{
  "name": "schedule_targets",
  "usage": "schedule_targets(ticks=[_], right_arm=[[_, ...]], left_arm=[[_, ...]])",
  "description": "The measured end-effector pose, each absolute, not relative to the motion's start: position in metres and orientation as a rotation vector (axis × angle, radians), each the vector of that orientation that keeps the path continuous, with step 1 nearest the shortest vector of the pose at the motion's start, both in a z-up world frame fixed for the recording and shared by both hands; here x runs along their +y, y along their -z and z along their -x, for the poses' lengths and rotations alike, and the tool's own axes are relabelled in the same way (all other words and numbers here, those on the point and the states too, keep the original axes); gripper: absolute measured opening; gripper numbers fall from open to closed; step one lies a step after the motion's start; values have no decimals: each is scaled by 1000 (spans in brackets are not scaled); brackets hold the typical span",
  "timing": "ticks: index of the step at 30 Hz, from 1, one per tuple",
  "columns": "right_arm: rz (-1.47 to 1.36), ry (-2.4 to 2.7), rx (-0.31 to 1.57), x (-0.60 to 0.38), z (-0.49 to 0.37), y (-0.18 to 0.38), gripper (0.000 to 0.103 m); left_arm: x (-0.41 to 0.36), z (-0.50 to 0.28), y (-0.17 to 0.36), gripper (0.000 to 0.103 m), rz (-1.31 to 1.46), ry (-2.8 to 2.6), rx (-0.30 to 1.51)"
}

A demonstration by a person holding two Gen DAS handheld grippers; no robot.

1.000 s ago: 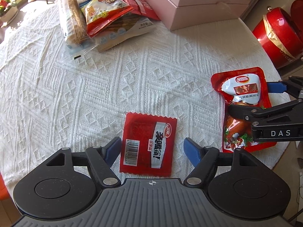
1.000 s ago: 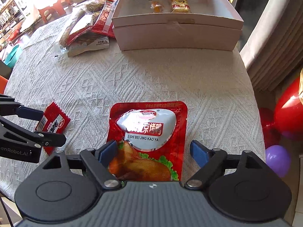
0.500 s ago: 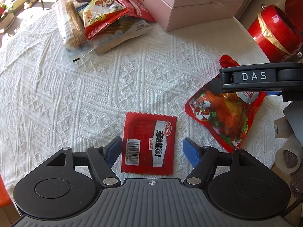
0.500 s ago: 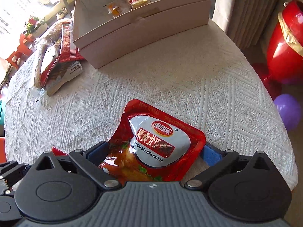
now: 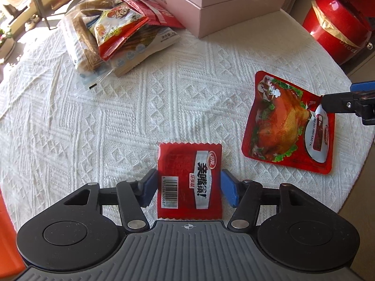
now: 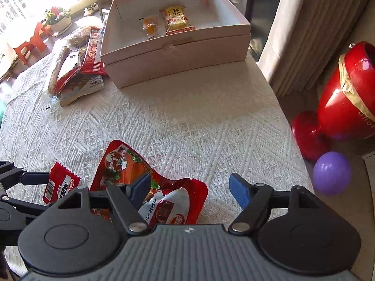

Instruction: Organize snacks

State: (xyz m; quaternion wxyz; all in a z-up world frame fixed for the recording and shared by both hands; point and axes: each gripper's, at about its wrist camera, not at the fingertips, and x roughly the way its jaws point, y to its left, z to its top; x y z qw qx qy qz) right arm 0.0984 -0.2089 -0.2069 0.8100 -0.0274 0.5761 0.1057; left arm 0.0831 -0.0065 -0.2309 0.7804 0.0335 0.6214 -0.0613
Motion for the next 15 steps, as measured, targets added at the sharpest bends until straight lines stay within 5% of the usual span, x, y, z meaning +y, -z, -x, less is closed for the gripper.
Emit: schedule_targets(ticks=[6,15], right_arm=[[39,-310,1430,-207,-67,207,81],[651,-607,1096,-145,-44,223,88]], left_arm=[[16,-80,228,56,13,125,1383],[36,-60,228,55,89,104,1394]])
